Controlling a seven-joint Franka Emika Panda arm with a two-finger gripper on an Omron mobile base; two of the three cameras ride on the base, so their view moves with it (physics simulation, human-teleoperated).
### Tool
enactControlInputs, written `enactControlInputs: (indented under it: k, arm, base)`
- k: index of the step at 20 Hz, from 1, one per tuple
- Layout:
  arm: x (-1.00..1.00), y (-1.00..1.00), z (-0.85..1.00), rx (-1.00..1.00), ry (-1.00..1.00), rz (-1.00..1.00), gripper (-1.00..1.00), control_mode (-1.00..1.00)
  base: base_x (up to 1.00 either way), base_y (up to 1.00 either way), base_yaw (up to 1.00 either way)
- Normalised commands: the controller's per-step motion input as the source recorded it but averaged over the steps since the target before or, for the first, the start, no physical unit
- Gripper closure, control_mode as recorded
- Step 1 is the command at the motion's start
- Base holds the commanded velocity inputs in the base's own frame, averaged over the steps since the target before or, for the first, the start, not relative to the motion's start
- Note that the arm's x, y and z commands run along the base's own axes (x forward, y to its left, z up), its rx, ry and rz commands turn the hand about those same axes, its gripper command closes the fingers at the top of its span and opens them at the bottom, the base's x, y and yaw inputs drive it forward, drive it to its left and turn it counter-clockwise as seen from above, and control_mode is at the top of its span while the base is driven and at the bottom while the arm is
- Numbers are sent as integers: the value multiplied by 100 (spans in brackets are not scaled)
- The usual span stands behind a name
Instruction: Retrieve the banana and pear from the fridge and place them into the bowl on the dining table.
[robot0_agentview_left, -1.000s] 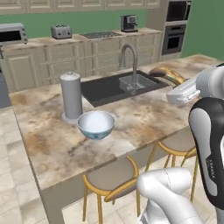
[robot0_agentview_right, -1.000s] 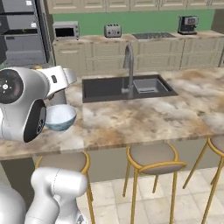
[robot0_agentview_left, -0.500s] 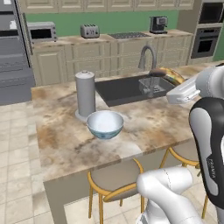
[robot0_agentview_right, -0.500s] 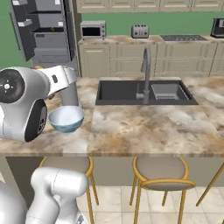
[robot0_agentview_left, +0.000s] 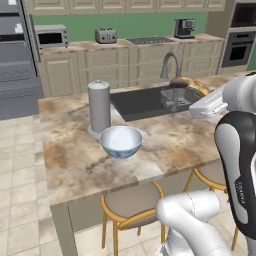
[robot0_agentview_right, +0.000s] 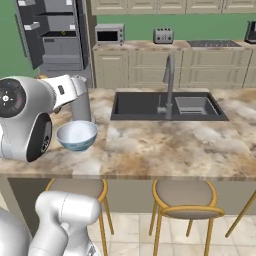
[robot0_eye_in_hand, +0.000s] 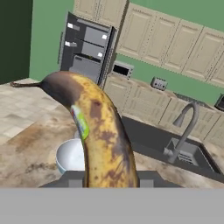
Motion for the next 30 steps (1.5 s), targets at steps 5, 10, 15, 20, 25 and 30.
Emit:
enactControlInputs:
  k: [5, 10, 15, 20, 25, 30]
  arm:
    - [0, 0, 0, 0, 0, 0, 100, 100]
    - [25, 34, -34, 0, 32, 31, 100, -100]
    - [49, 46, -47, 0, 46, 33, 100, -100]
    - [53, 54, -44, -1, 46, 23, 100, -100]
    - [24, 30, -25, -5, 19, 4, 100, -100]
    - [5, 0, -16, -5, 0, -9, 100, -100]
  base:
    - [18, 36, 44]
    - [4, 8, 8]
    - [0, 0, 0]
    - [0, 0, 0]
    - [0, 0, 0]
    - [0, 0, 0]
